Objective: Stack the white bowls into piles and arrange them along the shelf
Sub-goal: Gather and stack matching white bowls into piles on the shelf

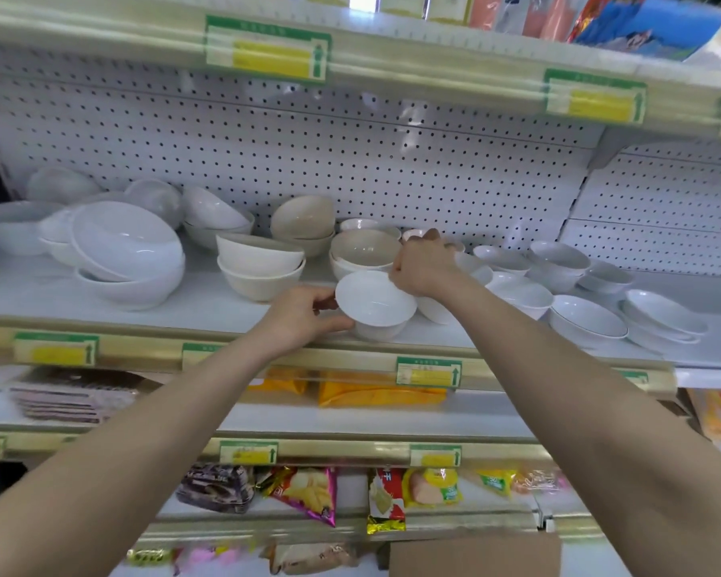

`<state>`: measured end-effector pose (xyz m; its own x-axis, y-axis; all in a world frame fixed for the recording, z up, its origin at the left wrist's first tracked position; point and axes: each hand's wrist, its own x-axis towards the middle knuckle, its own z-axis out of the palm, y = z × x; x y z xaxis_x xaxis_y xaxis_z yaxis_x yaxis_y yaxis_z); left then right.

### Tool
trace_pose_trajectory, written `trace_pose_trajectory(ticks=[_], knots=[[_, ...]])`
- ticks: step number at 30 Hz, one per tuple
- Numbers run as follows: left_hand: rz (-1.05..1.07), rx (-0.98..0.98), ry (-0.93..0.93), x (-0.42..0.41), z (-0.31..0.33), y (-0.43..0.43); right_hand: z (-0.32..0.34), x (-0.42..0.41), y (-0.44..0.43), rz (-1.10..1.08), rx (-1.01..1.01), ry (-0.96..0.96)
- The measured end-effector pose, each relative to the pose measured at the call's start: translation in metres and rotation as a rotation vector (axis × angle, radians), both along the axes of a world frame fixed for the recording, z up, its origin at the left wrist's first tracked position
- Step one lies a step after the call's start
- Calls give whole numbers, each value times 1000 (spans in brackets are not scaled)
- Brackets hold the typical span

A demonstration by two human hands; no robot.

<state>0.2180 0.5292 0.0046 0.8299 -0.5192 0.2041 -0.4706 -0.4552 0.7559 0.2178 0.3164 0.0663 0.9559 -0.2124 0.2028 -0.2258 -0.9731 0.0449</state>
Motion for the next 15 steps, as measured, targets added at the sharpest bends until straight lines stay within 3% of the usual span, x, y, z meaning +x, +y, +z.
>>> trace_pose_trajectory(ticks=[15], knots=[[8, 184, -57, 17, 1, -19, 3, 10, 4, -50, -23, 6]])
